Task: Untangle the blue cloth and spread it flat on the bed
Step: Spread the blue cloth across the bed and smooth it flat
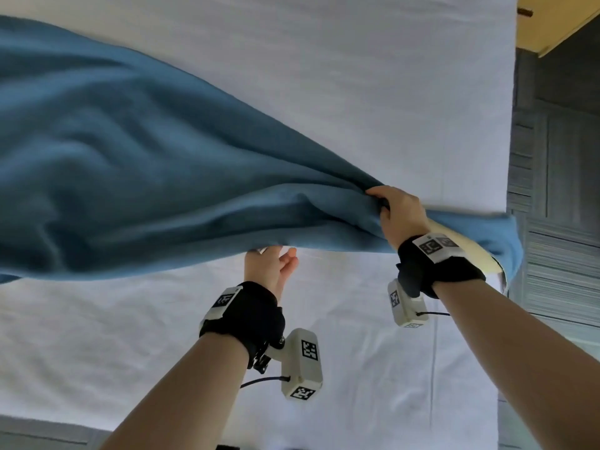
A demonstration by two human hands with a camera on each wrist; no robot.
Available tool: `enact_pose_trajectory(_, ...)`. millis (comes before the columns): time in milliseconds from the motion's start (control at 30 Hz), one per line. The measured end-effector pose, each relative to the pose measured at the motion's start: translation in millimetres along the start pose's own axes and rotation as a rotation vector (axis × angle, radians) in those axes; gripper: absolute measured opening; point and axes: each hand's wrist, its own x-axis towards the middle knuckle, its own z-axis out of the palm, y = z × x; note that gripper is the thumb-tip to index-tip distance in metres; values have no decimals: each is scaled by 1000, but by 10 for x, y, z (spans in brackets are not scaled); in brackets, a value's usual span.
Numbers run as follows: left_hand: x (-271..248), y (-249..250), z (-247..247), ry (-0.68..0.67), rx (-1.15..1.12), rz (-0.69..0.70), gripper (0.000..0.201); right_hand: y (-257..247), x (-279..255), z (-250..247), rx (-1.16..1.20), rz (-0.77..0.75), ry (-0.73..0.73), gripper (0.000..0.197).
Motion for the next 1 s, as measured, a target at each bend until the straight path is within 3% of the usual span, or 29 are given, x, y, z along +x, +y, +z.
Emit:
enact_pose_trajectory(133, -5, 17, 59, -3, -94, -39, 20, 57, -53, -81, -8, -96, 11, 29)
enact_pose_trajectory(233, -26, 46, 89, -63, -27, -54, 18, 55, -89, -127, -112, -122, 33, 32)
enact_pose_trajectory(367, -61, 61, 50, -82, 109, -47, 22, 124, -167, -201, -194, 158, 101, 40)
enact_pose_trajectory(467, -106, 53, -67, -72, 204, -23, 15, 188, -286, -224, -347, 357, -50, 32)
enact_pose_trajectory(567, -130, 24, -201, -85, 341, -25, 6, 171, -406, -205, -318, 376, 18, 26)
enact_pose_trajectory(767, -289, -259, -570, -73, 725, -121, 10, 275, -394, -616, -175, 543, 219, 21)
enact_pose_trajectory(867, -292, -347, -629, -56, 691, -113, 12, 355, -221, -821, -167, 504, 309, 28)
enact_pose_trajectory(1000, -240, -374, -487, -52, 442, -43, 12, 403, -283, -722, -298, 483, 120, 20)
